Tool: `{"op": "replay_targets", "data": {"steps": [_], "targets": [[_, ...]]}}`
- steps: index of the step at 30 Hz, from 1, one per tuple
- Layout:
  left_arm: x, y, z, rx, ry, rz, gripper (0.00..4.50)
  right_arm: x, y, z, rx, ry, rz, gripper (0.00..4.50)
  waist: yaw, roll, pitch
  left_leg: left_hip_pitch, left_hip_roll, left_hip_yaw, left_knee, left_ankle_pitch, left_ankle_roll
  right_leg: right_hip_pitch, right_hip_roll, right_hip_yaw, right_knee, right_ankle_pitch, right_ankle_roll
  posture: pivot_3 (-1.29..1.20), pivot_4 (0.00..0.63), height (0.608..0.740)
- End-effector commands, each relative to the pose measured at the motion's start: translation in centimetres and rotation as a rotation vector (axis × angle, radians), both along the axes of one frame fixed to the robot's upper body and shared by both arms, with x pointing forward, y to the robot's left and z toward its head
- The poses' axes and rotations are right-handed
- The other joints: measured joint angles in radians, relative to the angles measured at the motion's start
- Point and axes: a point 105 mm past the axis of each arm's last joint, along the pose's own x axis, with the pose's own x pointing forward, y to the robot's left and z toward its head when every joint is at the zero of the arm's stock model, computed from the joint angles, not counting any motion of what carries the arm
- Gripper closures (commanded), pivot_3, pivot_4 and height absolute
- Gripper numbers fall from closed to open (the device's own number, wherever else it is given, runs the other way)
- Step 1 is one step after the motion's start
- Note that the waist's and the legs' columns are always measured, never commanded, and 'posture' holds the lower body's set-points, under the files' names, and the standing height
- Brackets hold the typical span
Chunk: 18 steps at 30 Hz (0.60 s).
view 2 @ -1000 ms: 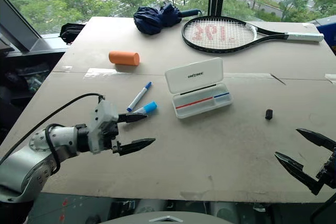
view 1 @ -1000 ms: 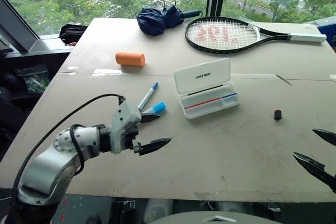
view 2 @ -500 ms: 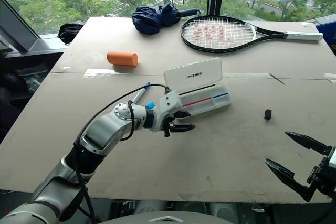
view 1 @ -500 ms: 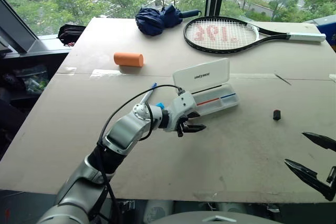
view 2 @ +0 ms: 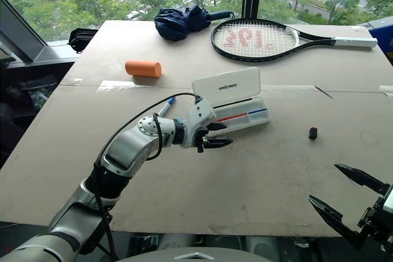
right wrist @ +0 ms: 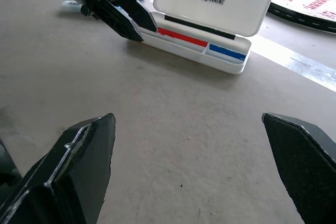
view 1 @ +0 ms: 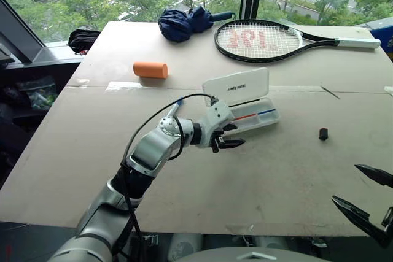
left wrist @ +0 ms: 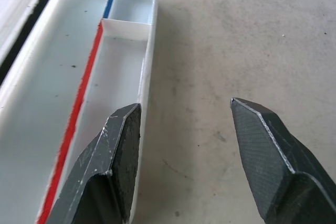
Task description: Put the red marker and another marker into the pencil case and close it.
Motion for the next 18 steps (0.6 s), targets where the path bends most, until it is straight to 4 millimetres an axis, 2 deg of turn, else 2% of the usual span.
{"op": "replay_targets", "data": {"steps": [1,9,12,16,18], "targets": [[0.2,0.0,0.5,-0.003,-0.024,0.007,1.75,0.1,0.9,0.7,-0.011,-0.027,0.011,0.00,0.001,0.000,0.000,0.000,0.000,0.000,0.000,0.000,0.000,0.000,0.000,0.000,0.000,0.000,0.000,0.00,0.150,0.730],[0.1,0.6,-2.0,0.136,0.038,0.002,1.75,0.6,1.7,1.2,-0.003,-0.041,0.017,0.00,0.000,0.000,0.000,0.000,-0.001,0.000,0.000,0.000,0.000,0.000,0.000,0.000,0.000,0.000,0.000,0.00,0.150,0.730],[0.5,0.9,-2.8,0.186,0.032,0.017,2.53,0.7,1.9,1.2,-0.001,-0.042,0.018,0.00,0.000,0.000,0.000,0.000,-0.001,0.000,0.000,0.000,0.000,0.000,0.000,0.000,0.000,0.000,0.000,0.00,0.150,0.730],[0.9,1.1,-3.8,0.227,0.021,0.011,4.43,0.7,2.5,1.4,0.001,-0.044,0.015,0.00,-0.001,0.000,0.000,0.000,-0.001,0.000,0.000,0.000,0.000,0.000,0.000,0.000,0.000,0.000,0.000,0.00,0.150,0.730],[0.9,1.1,-3.8,0.235,0.006,-0.016,4.43,0.6,2.6,1.4,0.001,-0.045,0.009,0.00,-0.001,0.001,-0.002,0.000,-0.001,-0.001,0.000,0.000,0.000,0.000,0.000,0.000,0.000,0.000,0.000,0.00,0.150,0.730]]}}
